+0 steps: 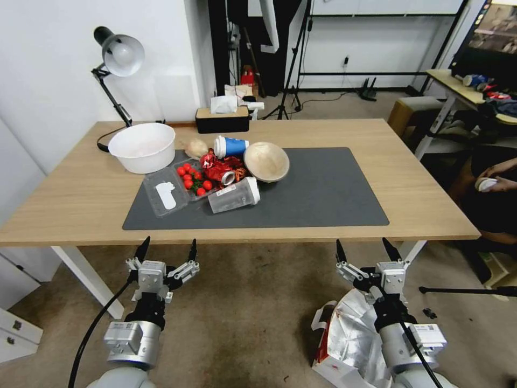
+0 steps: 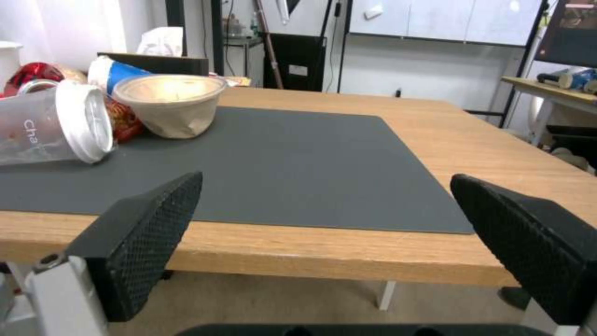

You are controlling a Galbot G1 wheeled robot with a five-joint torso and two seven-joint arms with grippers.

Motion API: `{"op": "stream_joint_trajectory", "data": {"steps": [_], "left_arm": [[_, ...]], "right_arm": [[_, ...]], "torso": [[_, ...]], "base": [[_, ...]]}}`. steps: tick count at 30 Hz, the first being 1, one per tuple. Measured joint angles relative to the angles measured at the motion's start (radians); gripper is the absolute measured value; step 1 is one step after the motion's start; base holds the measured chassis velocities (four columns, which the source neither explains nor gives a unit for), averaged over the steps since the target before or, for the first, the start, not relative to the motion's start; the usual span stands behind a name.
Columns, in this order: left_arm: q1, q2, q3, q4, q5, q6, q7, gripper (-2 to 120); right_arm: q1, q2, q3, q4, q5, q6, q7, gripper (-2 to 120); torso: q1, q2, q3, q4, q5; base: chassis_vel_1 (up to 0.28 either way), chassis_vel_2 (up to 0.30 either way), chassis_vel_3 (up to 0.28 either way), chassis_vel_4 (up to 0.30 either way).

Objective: Pick up the food delivery bag from the floor and place it on the table.

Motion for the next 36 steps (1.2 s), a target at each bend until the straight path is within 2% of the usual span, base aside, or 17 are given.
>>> {"op": "stream_joint_trajectory", "data": {"steps": [12,13,18,20,21,22,24,25,26,28,29,30,33,36], "left_arm": [[0.0,0.0,0.0,0.0,0.0,0.0,0.0,100],[0.0,0.0,0.0,0.0,0.0,0.0,0.0,100],[-0.008,0.007,0.0,0.001,-0.009,-0.004,-0.001,100],[-0.021,0.017,-0.002,0.006,-0.021,-0.008,-0.003,100],[-0.022,0.017,-0.001,0.005,-0.022,-0.01,-0.003,100],[-0.022,0.017,-0.001,0.005,-0.022,-0.01,-0.003,100],[-0.049,0.039,-0.001,0.017,-0.056,-0.023,-0.01,100],[-0.068,0.052,-0.001,0.015,-0.053,-0.025,-0.011,100],[-0.096,0.077,-0.003,0.025,-0.082,-0.035,-0.019,100],[-0.109,0.086,-0.002,0.026,-0.084,-0.037,-0.018,100],[-0.15,0.123,-0.008,0.046,-0.145,-0.064,-0.033,100],[-0.18,0.151,-0.012,0.063,-0.191,-0.086,-0.047,100],[-0.185,0.151,-0.014,0.077,-0.204,-0.116,-0.055,100],[-0.18,0.147,-0.013,0.079,-0.204,-0.123,-0.06,100]], "right_arm": [[0.0,0.0,0.0,0.0,0.0,0.0,0.0,100],[0.004,-0.005,0.003,0.002,0.009,0.008,0.002,100],[0.052,-0.051,0.031,0.021,0.042,0.051,0.015,100],[0.071,-0.07,0.037,0.027,0.055,0.064,0.022,100],[0.079,-0.076,0.038,0.027,0.064,0.069,0.027,100],[0.079,-0.076,0.038,0.027,0.064,0.069,0.027,100],[0.088,-0.084,0.039,0.026,0.074,0.074,0.031,100],[0.091,-0.085,0.038,0.023,0.077,0.078,0.031,100],[0.096,-0.086,0.035,0.02,0.078,0.078,0.029,100],[0.101,-0.086,0.033,0.019,0.078,0.078,0.026,100],[0.105,-0.087,0.031,0.019,0.078,0.077,0.023,100],[0.106,-0.088,0.032,0.02,0.079,0.077,0.021,100],[0.106,-0.091,0.034,0.02,0.08,0.078,0.02,100],[0.106,-0.091,0.035,0.02,0.082,0.079,0.02,100]], "torso": [[0.0,0.0,0.0,0.0,0.0],[0.0,0.0,0.0,-0.0005,0.0006],[0.0,0.0,0.0,0.0,-0.0001],[0.0,0.0,0.0,0.0009,-0.0005],[0.0,0.0,0.0,-0.0002,0.0007],[0.0,0.0,0.0,-0.0002,0.0007],[0.0,0.0,0.0,0.0008,0.0001],[0.0,0.0,0.0,-0.0012,-0.0003],[0.0,0.0,0.0,0.0003,0.0005],[0.0,0.0,0.0,0.0007,-0.0009],[0.0,0.0,0.0,0.0003,0.0005],[0.0,0.0,0.0,-0.0009,-0.0004],[0.0,0.0,0.0,0.0002,-0.0002],[0.0,0.0,0.0,-0.0004,0.0003]], "base": [[0.0,0.0,0.0,0.0],[0.0,0.0,0.0,0.0],[0.0,0.0,0.0,0.0],[0.0,0.0,0.0,0.0],[0.0,0.0,0.0,0.0],[0.0,0.0,0.0,0.0],[0.0,0.0,0.0,0.0],[0.0,0.0,0.0,0.0],[0.0,0.0,0.0,0.0],[0.0,0.0,0.0,0.0],[0.0,0.0,0.0,0.0],[0.0,0.0,0.0,0.0],[0.0,0.0,0.0,0.0],[0.0,0.0,0.0,0.0]]}}
